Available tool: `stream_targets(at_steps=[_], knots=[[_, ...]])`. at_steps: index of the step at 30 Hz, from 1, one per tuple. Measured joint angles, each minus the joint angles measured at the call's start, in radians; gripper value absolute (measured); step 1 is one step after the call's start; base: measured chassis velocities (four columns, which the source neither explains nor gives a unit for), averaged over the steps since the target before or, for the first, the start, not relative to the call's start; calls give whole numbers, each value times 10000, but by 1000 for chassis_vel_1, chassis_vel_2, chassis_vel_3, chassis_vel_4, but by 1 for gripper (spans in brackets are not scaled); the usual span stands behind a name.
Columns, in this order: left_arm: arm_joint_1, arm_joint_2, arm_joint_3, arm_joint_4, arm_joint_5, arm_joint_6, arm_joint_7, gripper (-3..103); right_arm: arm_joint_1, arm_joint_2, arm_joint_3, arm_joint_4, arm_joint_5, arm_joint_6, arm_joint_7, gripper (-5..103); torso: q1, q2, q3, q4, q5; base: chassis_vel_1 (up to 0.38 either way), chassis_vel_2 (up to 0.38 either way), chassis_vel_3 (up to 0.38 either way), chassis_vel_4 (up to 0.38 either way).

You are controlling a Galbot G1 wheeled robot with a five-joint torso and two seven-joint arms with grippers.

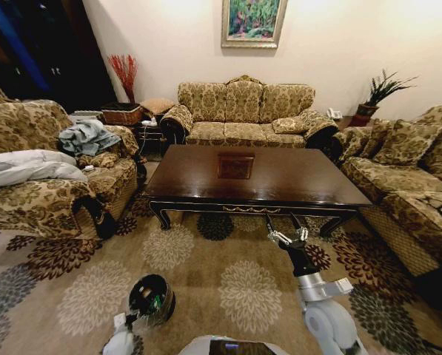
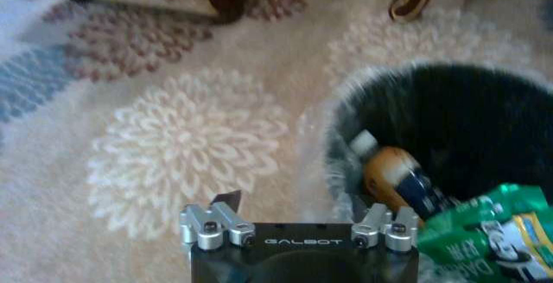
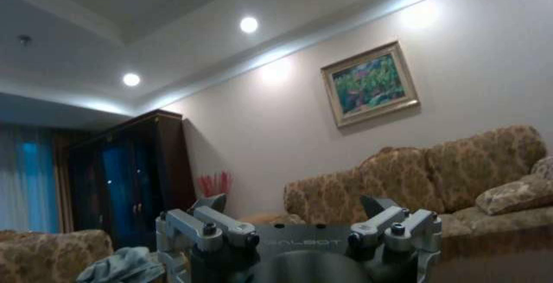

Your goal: Move to the front of the table and place the trash on the table into the trash bin.

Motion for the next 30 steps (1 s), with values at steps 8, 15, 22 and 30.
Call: stream_targets(at_steps=[8, 15, 22, 30], knots=[[1892, -334, -379, -3289, -952, 103, -183, 100, 313, 16, -278, 9, 61, 43, -110, 100, -1, 0, -1, -4, 3, 0, 0, 0, 0], [3280, -1247, -1312, -5610, -1188, 55, -1054, 100, 422, 128, -251, 332, 39, -114, -79, 100, -1, 0, 0, 0, 0, 0, 0, 0, 0], [4666, -2307, -1651, -9904, -1696, -458, -571, 100, 69, 60, -192, 661, 22, -170, -71, 100, -1, 1, 0, -4, 3, 0, 0, 0, 0], [5029, -2576, -1122, -13424, -2890, 393, 61, 100, -147, -60, -324, 882, -137, -194, -193, 100, 0, 0, 0, -5, -1, 0, 0, 0, 0]])
